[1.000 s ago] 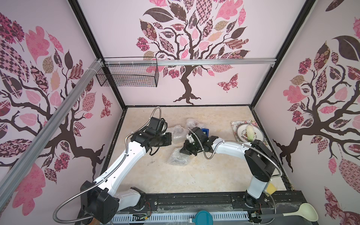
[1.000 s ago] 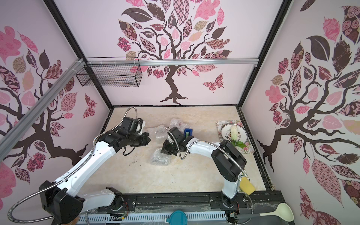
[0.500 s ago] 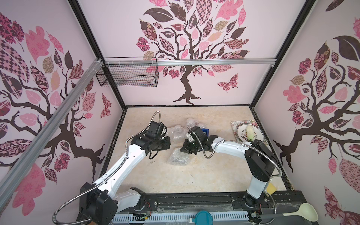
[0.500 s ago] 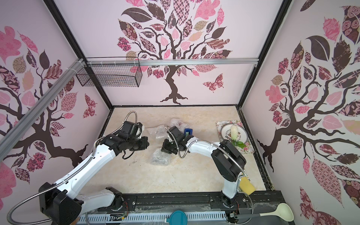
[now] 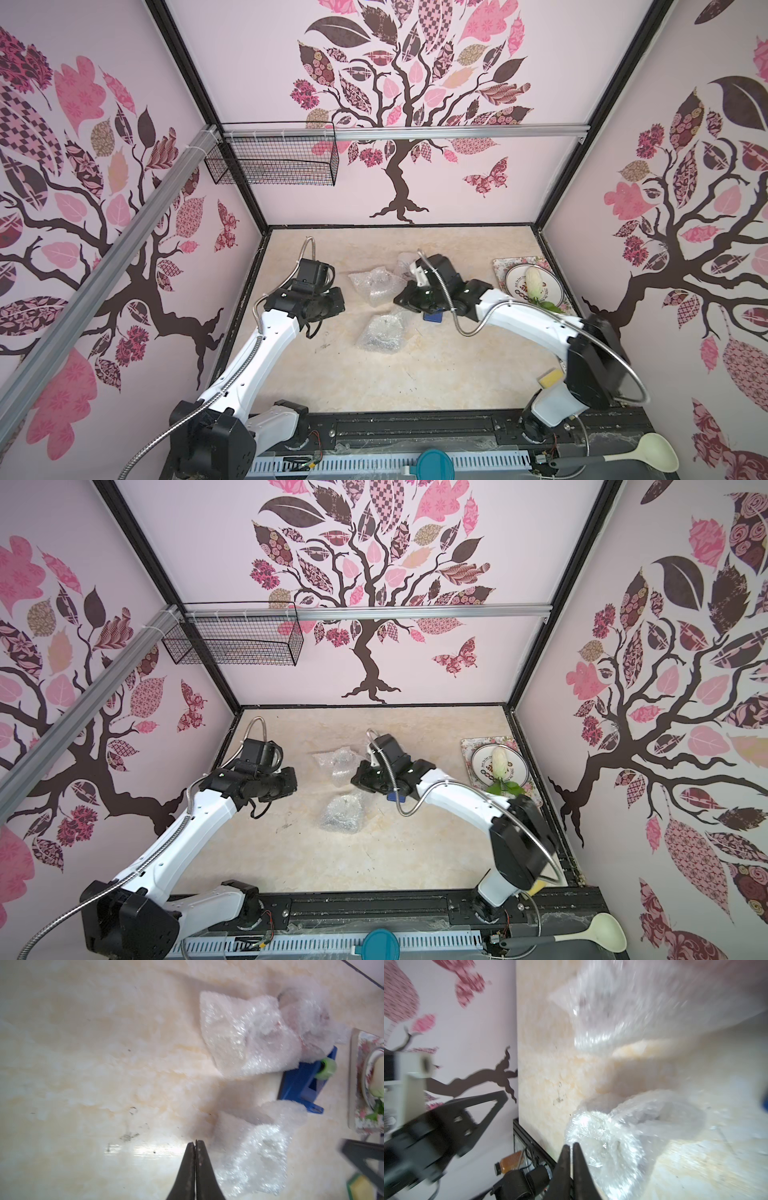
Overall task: Wrap mugs in bubble wrap
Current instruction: Stick the tape on the bubble wrap, then reset both arms
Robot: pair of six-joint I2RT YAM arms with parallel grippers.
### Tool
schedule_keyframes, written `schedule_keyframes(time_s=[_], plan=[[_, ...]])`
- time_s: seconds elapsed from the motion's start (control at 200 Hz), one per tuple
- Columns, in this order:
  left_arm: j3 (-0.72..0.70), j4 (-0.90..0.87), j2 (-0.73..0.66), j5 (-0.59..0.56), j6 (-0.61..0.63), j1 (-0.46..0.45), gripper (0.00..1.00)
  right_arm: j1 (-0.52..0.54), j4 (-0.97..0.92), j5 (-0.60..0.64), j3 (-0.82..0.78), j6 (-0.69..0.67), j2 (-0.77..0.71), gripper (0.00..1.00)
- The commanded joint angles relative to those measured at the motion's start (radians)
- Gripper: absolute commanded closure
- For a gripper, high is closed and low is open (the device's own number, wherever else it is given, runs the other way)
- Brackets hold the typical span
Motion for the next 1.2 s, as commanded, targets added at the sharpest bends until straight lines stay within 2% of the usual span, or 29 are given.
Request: schedule_keyframes(time_s=[0.0, 0.025, 0.05, 0.06, 0.07, 0.085, 0.135, 0.17, 0.21, 0.23, 0.26, 0.31, 0.33, 0.34, 0.38, 0.425, 0.525, 0.61, 0.67, 0.715, 0.76, 0.865, 0.955, 1.01, 1.045, 1.075, 1.11, 1.16, 1.195], plan=[[0.106, 0.142, 0.038, -0.023, 0.035, 0.179, 0.65, -0.254, -0.098, 0.093, -0.013, -0.257, -0.237, 0.6], [0.121, 0.173, 0.058, -0.022, 0.026, 0.236, 0.55, -0.334, -0.098, 0.104, -0.036, -0.342, -0.268, 0.5], [0.138, 0.203, 0.089, -0.011, 0.019, 0.287, 0.48, -0.411, -0.1, 0.141, -0.059, -0.411, -0.291, 0.35], [0.146, 0.217, 0.104, -0.003, 0.021, 0.303, 0.4, -0.443, -0.099, 0.156, -0.066, -0.432, -0.297, 0.31], [0.154, 0.232, 0.12, 0.004, 0.027, 0.32, 0.34, -0.479, -0.092, 0.163, -0.077, -0.448, -0.302, 0.27], [0.165, 0.253, 0.146, 0.01, 0.041, 0.342, 0.31, -0.528, -0.074, 0.161, -0.092, -0.472, -0.308, 0.24], [0.211, 0.289, 0.236, -0.038, 0.098, 0.38, 0.26, -0.708, 0.009, 0.082, -0.145, -0.527, -0.312, 0.2], [0.244, 0.297, 0.292, -0.092, 0.14, 0.392, 0.25, -0.797, 0.066, 0.115, -0.182, -0.538, -0.304, 0.16], [0.26, 0.309, 0.323, -0.131, 0.188, 0.395, 0.24, -0.875, 0.16, 0.134, -0.24, -0.549, -0.29, 0.1], [0.242, 0.346, 0.321, -0.145, 0.202, 0.395, 0.24, -0.902, 0.205, 0.143, -0.271, -0.555, -0.282, 0.01], [0.177, 0.434, 0.293, -0.158, 0.209, 0.393, 0.24, -0.921, 0.266, 0.185, -0.308, -0.567, -0.269, 0.0], [-0.018, 0.69, 0.213, -0.183, 0.222, 0.39, 0.19, -0.923, 0.369, 0.239, -0.374, -0.611, -0.252, 0.0], [-0.115, 0.819, 0.179, -0.182, 0.234, 0.389, 0.05, -0.923, 0.418, 0.243, -0.407, -0.622, -0.25, 0.0], [-0.162, 0.886, 0.163, -0.183, 0.242, 0.387, 0.03, -0.923, 0.449, 0.244, -0.422, -0.625, -0.25, 0.0], [-0.33, 1.136, 0.106, -0.204, 0.287, 0.376, 0.02, -0.922, 0.579, 0.249, -0.506, -0.64, -0.251, 0.0], [-0.452, 1.273, 0.066, -0.259, 0.356, 0.347, 0.02, -0.92, 0.758, 0.246, -0.615, -0.664, -0.243, 0.0], [-0.527, 1.243, 0.085, -0.282, 0.401, 0.33, 0.02, -0.888, 0.973, 0.288, -0.748, -0.671, -0.209, 0.0], [-0.58, 1.339, 0.154, -0.339, 0.417, 0.309, 0.02, -0.81, 1.057, 0.309, -0.784, -0.698, -0.144, 0.0], [-0.582, 1.384, 0.218, -0.316, 0.443, 0.302, 0.02, -0.751, 0.974, 0.322, -0.745, -0.754, -0.154, 0.0], [-0.554, 1.376, 0.262, -0.312, 0.473, 0.278, 0.02, -0.737, 1.004, 0.303, -0.733, -0.78, -0.126, 0.0], [-0.526, 1.327, 0.272, -0.281, 0.51, 0.257, 0.02, -0.737, 0.999, 0.29, -0.72, -0.785, -0.111, 0.0], [-0.577, 1.387, 0.235, -0.285, 0.506, 0.25, 0.02, -0.733, 0.967, 0.283, -0.785, -0.808, -0.194, 0.0], [-0.64, 1.465, 0.192, -0.203, 0.542, 0.246, 0.02, -0.732, 1.043, 0.324, -0.868, -0.766, -0.215, 0.0], [-0.658, 1.478, 0.165, -0.147, 0.479, 0.246, 0.02, -0.721, 1.118, 0.329, -0.899, -0.757, -0.165, 0.0], [-0.677, 1.505, 0.146, -0.085, 0.479, 0.245, 0.02, -0.707, 1.195, 0.361, -0.922, -0.774, -0.145, 0.0], [-0.685, 1.518, 0.144, -0.079, 0.463, 0.24, 0.02, -0.703, 1.215, 0.375, -0.926, -0.764, -0.136, 0.0], [-0.692, 1.574, 0.185, -0.091, 0.466, 0.233, 0.02, -0.702, 1.181, 0.394, -0.895, -0.753, -0.113, 0.0], [-0.691, 1.708, 0.293, -0.1, 0.476, 0.23, 0.02, -0.702, 1.116, 0.359, -0.843, -0.751, -0.085, 0.0], [-0.667, 1.723, 0.366, -0.092, 0.48, 0.231, 0.02, -0.702, 1.094, 0.337, -0.817, -0.733, -0.069, 0.0]])
